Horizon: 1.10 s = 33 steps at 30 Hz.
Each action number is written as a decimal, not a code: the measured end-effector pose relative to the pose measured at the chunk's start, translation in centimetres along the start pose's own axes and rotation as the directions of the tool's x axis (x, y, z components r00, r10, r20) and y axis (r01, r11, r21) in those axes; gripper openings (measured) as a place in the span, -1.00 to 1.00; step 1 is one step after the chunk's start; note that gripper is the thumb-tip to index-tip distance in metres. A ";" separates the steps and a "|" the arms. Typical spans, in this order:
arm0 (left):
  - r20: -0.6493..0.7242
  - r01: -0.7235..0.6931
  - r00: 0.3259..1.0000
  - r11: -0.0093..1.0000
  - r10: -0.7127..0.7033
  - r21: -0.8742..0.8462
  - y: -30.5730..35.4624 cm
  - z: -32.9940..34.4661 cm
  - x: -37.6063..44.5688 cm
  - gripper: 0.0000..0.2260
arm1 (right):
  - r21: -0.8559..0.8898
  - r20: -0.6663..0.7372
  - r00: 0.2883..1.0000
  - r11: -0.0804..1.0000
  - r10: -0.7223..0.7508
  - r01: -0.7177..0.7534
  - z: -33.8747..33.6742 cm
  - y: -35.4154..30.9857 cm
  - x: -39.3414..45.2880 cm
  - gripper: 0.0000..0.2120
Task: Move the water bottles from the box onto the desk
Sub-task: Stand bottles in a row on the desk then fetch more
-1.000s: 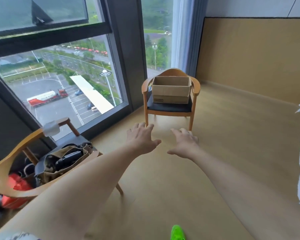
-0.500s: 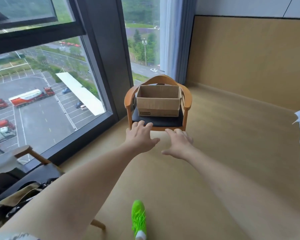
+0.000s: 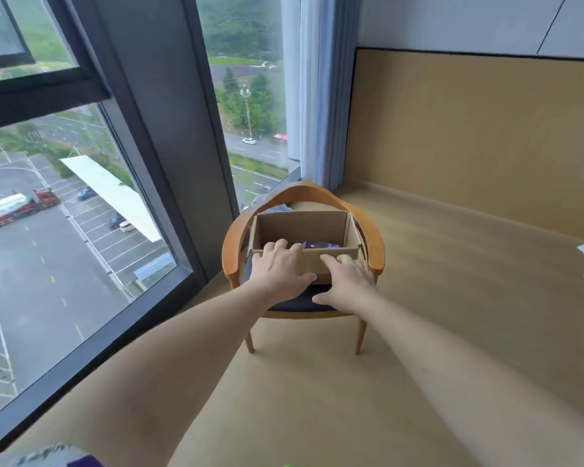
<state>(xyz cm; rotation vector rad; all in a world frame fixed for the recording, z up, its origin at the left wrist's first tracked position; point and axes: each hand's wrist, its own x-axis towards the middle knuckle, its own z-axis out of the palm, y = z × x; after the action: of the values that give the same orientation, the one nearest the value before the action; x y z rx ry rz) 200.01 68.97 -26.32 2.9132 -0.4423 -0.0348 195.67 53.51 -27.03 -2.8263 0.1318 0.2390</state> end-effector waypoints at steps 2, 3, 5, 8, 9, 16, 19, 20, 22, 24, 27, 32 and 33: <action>0.030 0.015 0.999 1.000 -0.014 -0.012 -1.4 0.2 2.8 -0.38 | 0.005 0.016 1.000 1.000 0.026 -0.026 0.0 -0.3 3.0 -0.11; 0.046 0.018 0.999 1.000 -0.017 -0.017 -2.1 0.5 4.1 -0.38 | 0.012 0.031 0.999 0.999 0.044 -0.044 0.1 -0.3 4.4 -0.11; 0.082 0.022 0.996 0.999 -0.020 -0.026 -3.7 1.5 6.4 -0.39 | 0.023 0.060 0.995 0.997 0.078 -0.080 0.4 0.0 7.2 -0.12; 0.131 0.071 0.989 0.996 -0.064 -0.045 -5.9 3.1 10.3 -0.38 | 0.040 0.100 0.989 0.993 0.107 -0.112 0.8 0.5 11.8 -0.12; 0.140 0.094 0.987 0.994 -0.086 -0.054 -6.5 3.6 11.8 -0.37 | 0.041 0.116 0.987 0.993 0.108 -0.113 1.0 0.6 13.4 -0.13; 0.201 0.160 0.969 0.985 -0.143 -0.070 -8.7 8.0 24.2 -0.36 | 0.061 0.178 0.982 0.995 0.070 -0.082 2.5 2.0 27.4 -0.17; 0.236 0.219 0.952 0.973 -0.196 -0.072 -9.4 9.8 29.5 -0.37 | 0.062 0.220 0.973 0.995 0.067 -0.082 2.9 3.3 33.8 -0.22; 0.257 0.237 0.943 0.969 -0.213 -0.068 -9.5 10.3 31.0 -0.37 | 0.064 0.244 0.967 0.994 0.071 -0.089 3.1 3.9 35.7 -0.21; 0.303 0.264 0.923 0.963 -0.238 -0.049 -9.7 11.3 34.1 -0.37 | 0.065 0.303 0.949 0.992 0.083 -0.108 3.5 5.0 38.9 -0.20; 0.349 0.298 0.899 0.953 -0.265 -0.044 -9.6 12.4 37.0 -0.37 | 0.059 0.370 0.924 0.990 0.097 -0.128 4.4 6.1 41.7 -0.18; 0.406 0.380 0.861 0.919 -0.307 -0.110 -9.0 14.9 40.3 -0.38 | 0.042 0.470 0.875 0.987 0.118 -0.156 6.3 7.8 44.9 -0.17; 0.550 0.530 0.745 0.835 -0.376 -0.148 -9.0 19.9 41.3 -0.44 | -0.024 0.621 0.762 0.977 0.182 -0.214 10.7 10.1 47.5 -0.22; 0.576 0.544 0.720 0.830 -0.386 -0.125 -9.3 20.8 41.3 -0.44 | -0.033 0.643 0.741 0.974 0.191 -0.223 11.6 10.4 47.8 -0.23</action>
<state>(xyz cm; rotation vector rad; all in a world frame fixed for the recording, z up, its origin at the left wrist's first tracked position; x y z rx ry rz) 241.10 61.53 -48.27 2.5961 0.2470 -0.9211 239.61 43.99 -49.46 -2.5042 0.2911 1.2218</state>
